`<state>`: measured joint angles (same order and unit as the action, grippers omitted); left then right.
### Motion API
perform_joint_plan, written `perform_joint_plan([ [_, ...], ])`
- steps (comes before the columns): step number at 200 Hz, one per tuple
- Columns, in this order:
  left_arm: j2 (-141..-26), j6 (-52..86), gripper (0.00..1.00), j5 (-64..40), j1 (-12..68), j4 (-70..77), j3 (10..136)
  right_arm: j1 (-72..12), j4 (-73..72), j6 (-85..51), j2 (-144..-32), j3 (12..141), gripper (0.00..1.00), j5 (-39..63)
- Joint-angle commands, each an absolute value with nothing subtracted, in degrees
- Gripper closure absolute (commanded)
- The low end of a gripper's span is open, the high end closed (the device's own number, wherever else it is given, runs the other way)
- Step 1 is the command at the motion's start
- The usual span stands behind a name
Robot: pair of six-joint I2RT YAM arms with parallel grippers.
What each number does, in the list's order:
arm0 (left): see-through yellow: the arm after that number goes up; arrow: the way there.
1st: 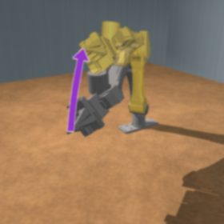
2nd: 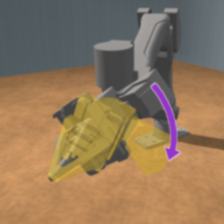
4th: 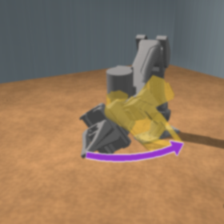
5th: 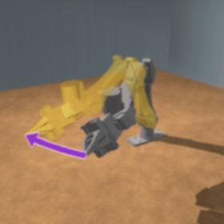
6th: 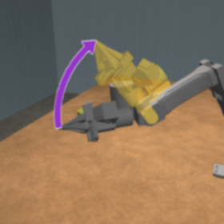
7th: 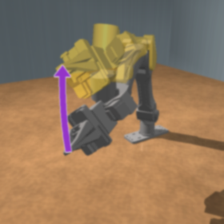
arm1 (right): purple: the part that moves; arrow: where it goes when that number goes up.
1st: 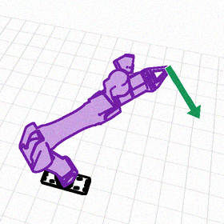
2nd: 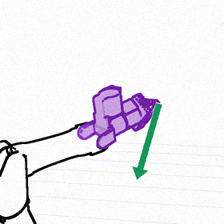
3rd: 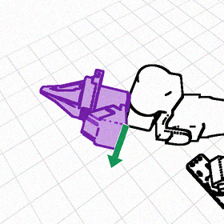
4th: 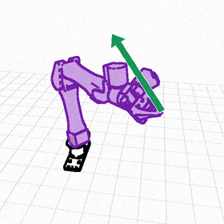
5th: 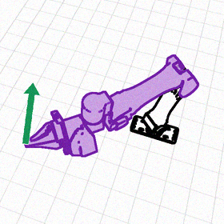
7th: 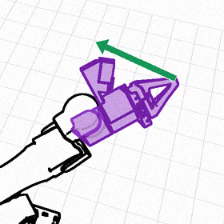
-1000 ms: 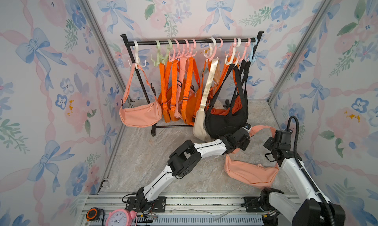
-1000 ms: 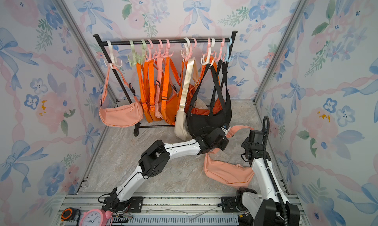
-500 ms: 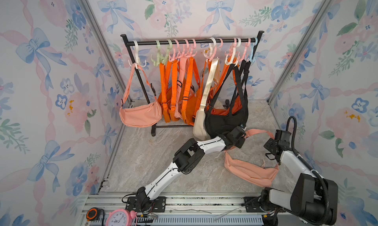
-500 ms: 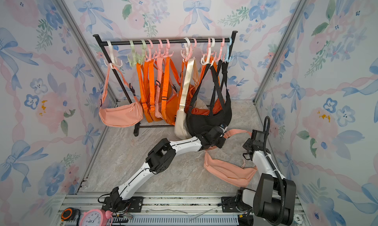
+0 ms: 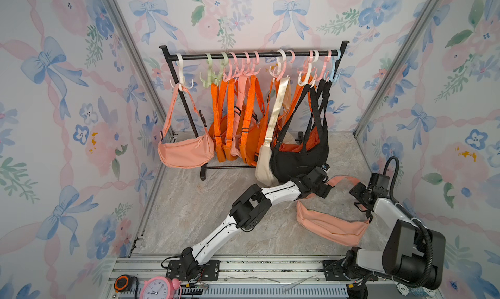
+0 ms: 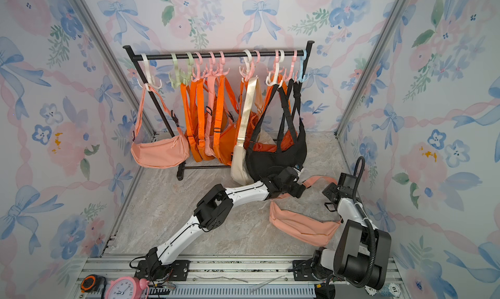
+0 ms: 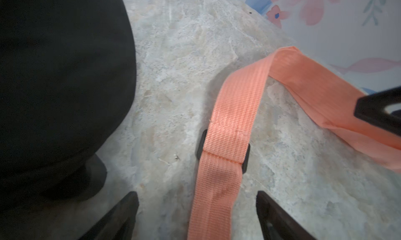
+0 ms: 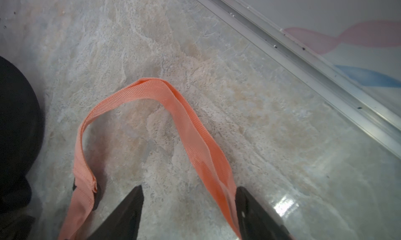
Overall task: Take the bag off the hook
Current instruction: Place the bag at the center of the board.
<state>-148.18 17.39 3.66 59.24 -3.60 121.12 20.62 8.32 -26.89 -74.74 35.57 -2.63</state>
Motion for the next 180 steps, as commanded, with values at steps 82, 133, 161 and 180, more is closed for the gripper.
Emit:
perform_joint_plan([
  [82, -121.12, 16.35, 0.11, 4.99, 65.04, 11.12, 94.7, 17.21, 12.04, -25.93, -56.31, 40.01, 0.13, -0.58],
  [133, -108.91, 11.98, 0.14, 8.87, 63.15, 12.22, 85.61, 6.49, 8.01, -20.47, -48.13, 44.62, 0.13, 4.29],
  [161, -104.5, 10.04, 0.17, 6.08, 59.44, 12.22, 83.65, 0.36, 9.31, -16.6, -51.54, 51.1, 0.13, 8.58],
  [180, -102.76, 7.71, 0.19, 5.35, 56.69, 12.22, 83.4, -2.04, 8.49, -15.44, -53.69, 53.35, 0.13, 11.52],
])
